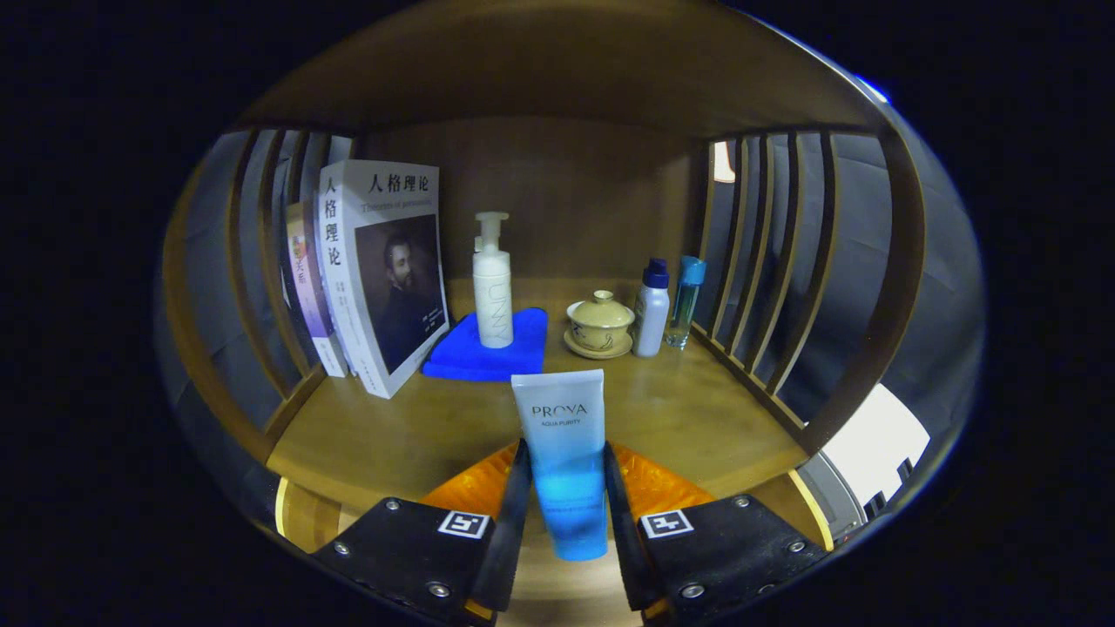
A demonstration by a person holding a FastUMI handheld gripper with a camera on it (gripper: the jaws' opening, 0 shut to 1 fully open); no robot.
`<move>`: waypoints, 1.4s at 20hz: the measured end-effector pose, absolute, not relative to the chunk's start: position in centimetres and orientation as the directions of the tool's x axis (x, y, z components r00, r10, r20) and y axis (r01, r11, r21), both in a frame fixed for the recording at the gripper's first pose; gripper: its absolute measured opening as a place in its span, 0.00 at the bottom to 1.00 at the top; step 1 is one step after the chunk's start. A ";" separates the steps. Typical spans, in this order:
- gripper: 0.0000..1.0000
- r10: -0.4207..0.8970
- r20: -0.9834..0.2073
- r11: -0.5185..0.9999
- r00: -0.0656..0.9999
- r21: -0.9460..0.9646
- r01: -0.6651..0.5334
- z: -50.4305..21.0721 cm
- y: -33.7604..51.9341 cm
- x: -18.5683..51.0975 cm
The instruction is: Pull open the drawer, take out the items inside it, and place them on the countertop above the cabinet.
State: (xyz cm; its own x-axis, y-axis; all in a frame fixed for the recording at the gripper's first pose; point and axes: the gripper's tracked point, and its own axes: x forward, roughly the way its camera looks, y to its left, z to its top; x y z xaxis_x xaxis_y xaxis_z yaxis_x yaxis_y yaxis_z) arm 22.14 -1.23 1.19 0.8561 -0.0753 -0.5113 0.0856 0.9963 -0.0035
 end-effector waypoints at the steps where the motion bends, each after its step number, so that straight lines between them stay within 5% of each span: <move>1: 0.49 -0.071 -0.517 0.997 0.853 -0.002 0.081 0.9 -1.4 22.7; 14: 0.56 -0.030 -0.566 0.998 0.824 0.023 0.052 -3.9 -1.9 25.5; 18: 0.96 -0.014 -0.498 0.997 0.867 0.060 0.051 -2.1 -2.2 24.3; 28: 0.96 -0.003 -0.264 0.995 0.965 0.091 0.028 5.8 -1.5 15.5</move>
State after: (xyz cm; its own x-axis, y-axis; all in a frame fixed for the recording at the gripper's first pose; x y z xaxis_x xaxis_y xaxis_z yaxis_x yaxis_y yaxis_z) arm 15.49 -1.47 5.78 0.9646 -0.0025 -0.2639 0.0276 0.9954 0.0913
